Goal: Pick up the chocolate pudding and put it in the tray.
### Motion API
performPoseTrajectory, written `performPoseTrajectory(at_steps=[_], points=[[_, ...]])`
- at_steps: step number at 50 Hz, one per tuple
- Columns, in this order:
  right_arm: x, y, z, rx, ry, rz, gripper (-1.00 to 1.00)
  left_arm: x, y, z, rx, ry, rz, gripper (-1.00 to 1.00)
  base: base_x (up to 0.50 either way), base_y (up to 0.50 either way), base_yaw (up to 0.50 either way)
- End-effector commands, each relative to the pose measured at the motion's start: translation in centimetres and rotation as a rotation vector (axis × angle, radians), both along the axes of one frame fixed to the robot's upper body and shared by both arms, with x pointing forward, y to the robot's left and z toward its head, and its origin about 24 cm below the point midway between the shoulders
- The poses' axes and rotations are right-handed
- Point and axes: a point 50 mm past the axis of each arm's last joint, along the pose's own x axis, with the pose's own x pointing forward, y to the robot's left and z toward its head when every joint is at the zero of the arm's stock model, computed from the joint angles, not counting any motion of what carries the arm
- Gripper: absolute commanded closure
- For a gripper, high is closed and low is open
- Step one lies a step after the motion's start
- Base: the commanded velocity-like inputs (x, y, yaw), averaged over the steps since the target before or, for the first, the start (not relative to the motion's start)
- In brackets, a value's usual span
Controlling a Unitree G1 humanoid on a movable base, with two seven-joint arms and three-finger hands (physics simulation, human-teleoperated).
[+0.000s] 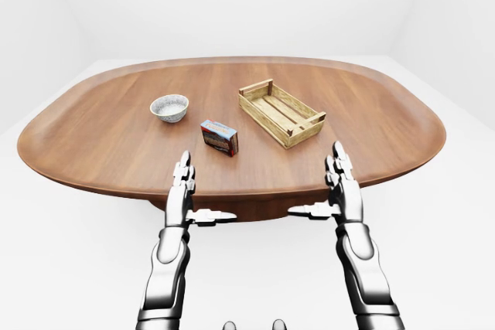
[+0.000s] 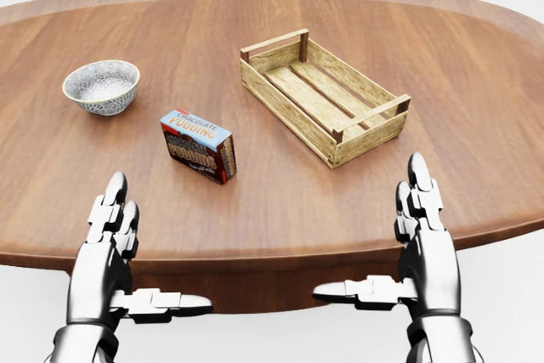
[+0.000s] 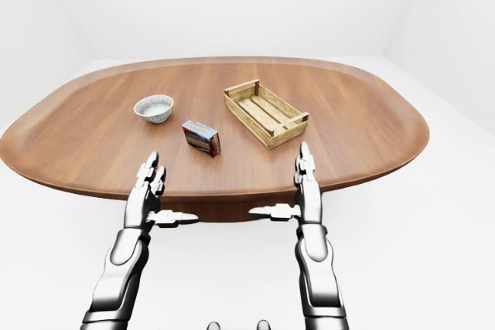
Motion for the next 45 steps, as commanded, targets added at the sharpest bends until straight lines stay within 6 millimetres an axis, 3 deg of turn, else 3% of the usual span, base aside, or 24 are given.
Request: performPoseTrajectory(at_steps=[1,7,9,10,12,31,45], points=[[-1.0,-0.6,2.5,-0.002,-0.108,-0.074,-1.0,0.0,0.1,0.1,0.001,0.0,0.0,-1.0,0.0,0.0,0.0],[-2.0,-0.6,4.5,-0.023,-0.194,-0.089,-1.0,0.1,0.1,0.0,-0.001,0.002,0.002,-1.0,0.0,0.0,0.0],[-1.9,-0.6,2.4,-0.017,-0.106,-0.094,-1.0,0.1,0.1,0.0,-0.001,0.002,0.003,-1.0,0.0,0.0,0.0],[-2.2,-0.7,4.4,-0.025,-0.193,-0.097,-1.0,0.1,0.1,0.0,-0.001,0.002,0.002,-1.0,0.0,0.0,0.0],[-2.2,-0.7,4.8,-0.019,-0.211,-0.096,-1.0,0.1,0.1,0.0,-0.001,0.003,0.002,-1.0,0.0,0.0,0.0],[-2.6,-0.4,5.6,-0.045,-0.241,-0.087,-1.0,0.2,0.1,0.0,-0.003,0.005,0.005,-1.0,0.0,0.0,0.0],[-2.8,-0.4,5.7,-0.057,-0.247,-0.086,-1.0,0.2,0.1,0.0,-0.001,0.004,0.004,-1.0,0.0,0.44,0.0]])
